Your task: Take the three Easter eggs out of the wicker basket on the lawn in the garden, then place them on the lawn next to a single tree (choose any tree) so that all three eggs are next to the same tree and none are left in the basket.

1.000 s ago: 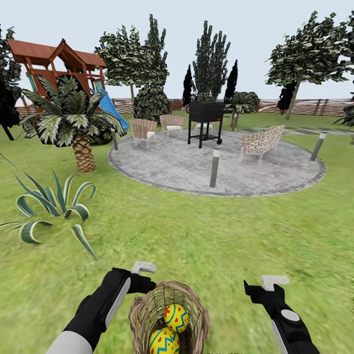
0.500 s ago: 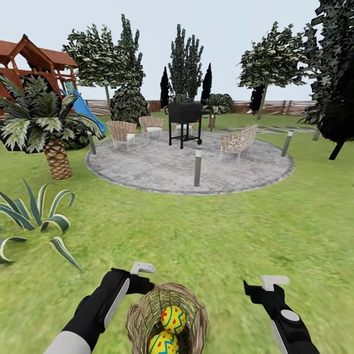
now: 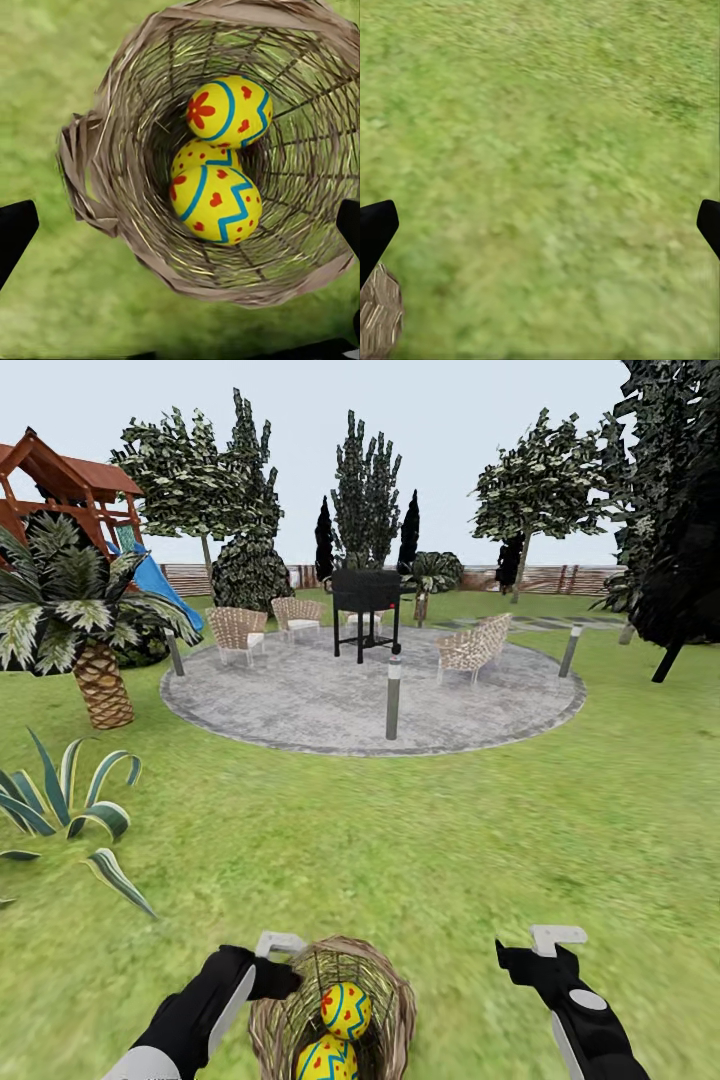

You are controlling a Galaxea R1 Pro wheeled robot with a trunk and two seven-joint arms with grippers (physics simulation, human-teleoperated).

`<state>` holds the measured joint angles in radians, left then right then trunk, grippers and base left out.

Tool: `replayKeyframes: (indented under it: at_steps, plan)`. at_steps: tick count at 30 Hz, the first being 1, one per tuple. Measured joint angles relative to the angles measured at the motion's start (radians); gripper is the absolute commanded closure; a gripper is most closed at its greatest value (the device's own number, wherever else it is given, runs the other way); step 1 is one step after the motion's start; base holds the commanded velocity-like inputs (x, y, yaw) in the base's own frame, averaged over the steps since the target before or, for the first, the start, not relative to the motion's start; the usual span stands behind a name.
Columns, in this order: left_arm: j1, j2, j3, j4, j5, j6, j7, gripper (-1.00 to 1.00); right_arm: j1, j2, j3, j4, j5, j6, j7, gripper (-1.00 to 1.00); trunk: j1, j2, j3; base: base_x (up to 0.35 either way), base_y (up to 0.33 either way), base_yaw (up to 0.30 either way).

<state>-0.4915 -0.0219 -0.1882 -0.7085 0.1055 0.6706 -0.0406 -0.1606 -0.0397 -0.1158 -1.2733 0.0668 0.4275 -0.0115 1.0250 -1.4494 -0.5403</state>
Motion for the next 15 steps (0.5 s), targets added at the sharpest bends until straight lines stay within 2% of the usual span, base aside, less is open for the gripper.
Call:
replayKeyframes:
  at_steps: [4, 6, 8, 10, 15]
  plan:
    - [-0.002, 0.001, 0.111, 0.012, 0.001, -0.008, 0.07, -1.0, 0.0, 0.001, 0.016, -0.001, 0.0, 0.0, 0.0, -1.0, 0.0, 0.0, 0.0, 0.0, 0.0, 0.0]
    - [-0.002, 0.002, 0.148, 0.012, 0.001, -0.016, 0.08, -1.0, 0.0, 0.001, 0.025, -0.001, 0.001, 0.0, 0.0, -1.0, 0.0, 0.0, 0.0, 0.0, 0.0, 0.0]
    - [-0.003, 0.015, 0.199, 0.007, -0.002, -0.042, 0.092, -1.0, 0.0, 0.002, 0.036, -0.001, 0.001, 0.0, 0.0, -1.0, 0.0, 0.0, 0.0, 0.0, 0.0, 0.0]
    - [-0.008, 0.027, 0.217, 0.005, -0.002, -0.051, 0.104, -1.0, 0.0, 0.002, 0.039, -0.002, 0.001, 0.001, 0.0, -1.0, 0.0, 0.0, 0.0, 0.0, 0.0, 0.0]
    - [-0.026, 0.06, 0.232, 0.006, 0.002, -0.057, 0.12, -1.0, 0.0, 0.002, 0.047, -0.015, 0.0, 0.002, 0.001, -1.0, 0.0, 0.0, 0.0, 0.0, 0.0, 0.0]
